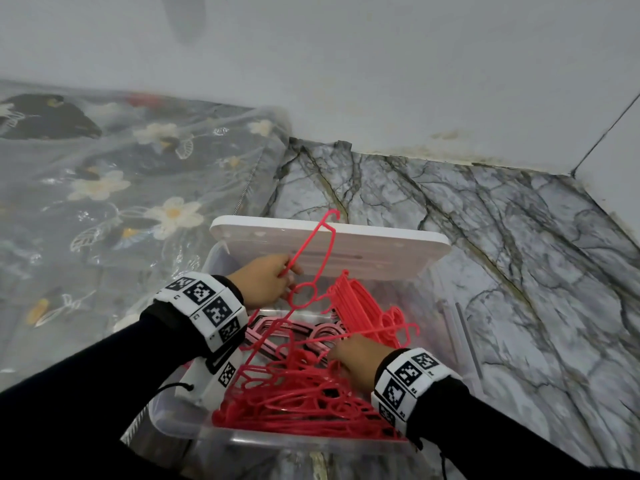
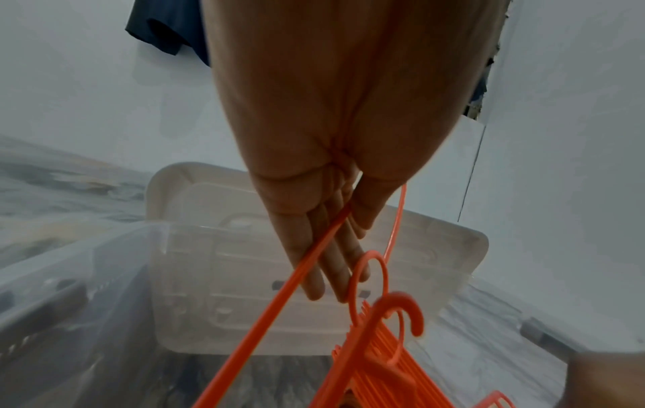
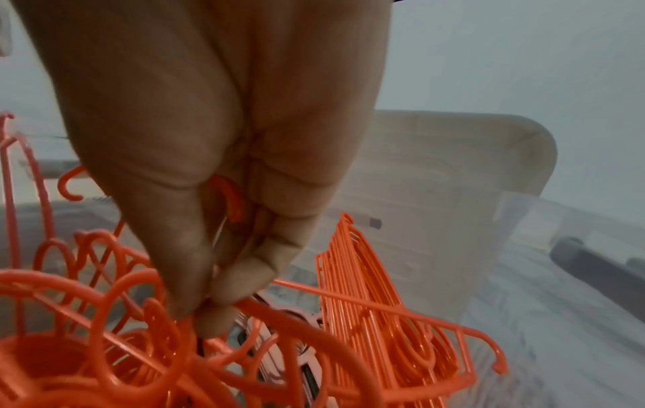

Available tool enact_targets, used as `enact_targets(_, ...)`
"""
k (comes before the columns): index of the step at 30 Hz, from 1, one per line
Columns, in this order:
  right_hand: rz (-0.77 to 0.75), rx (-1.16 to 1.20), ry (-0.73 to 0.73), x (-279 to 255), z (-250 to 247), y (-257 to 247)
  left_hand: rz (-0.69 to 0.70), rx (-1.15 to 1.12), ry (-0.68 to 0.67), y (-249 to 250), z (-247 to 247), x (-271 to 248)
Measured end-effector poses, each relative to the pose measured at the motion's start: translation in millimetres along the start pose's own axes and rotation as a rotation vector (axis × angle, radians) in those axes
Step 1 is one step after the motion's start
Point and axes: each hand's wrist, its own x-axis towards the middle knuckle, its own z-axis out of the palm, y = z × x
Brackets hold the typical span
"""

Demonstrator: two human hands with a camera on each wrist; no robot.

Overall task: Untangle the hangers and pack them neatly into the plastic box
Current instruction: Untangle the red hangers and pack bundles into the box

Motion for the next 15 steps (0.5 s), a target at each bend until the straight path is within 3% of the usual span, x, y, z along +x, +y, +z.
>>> enact_targets(4, 0.037, 0.073, 0.223, -3, -3, 5, 0.025, -0.007, 0.026, 3, -2, 4)
enact_targets(7, 0.085, 0.113, 0.371, 0, -8, 11, 0.086, 0.191, 0.016, 2, -3, 4)
enact_targets(12, 0.101, 0.134, 0.361, -1, -10, 10, 0.096, 0.312, 0.105, -3, -6, 8)
enact_targets(15, 0.1, 0.063, 0.197, -2, -3, 9, 0.104, 0.308, 0.182, -4, -11, 11)
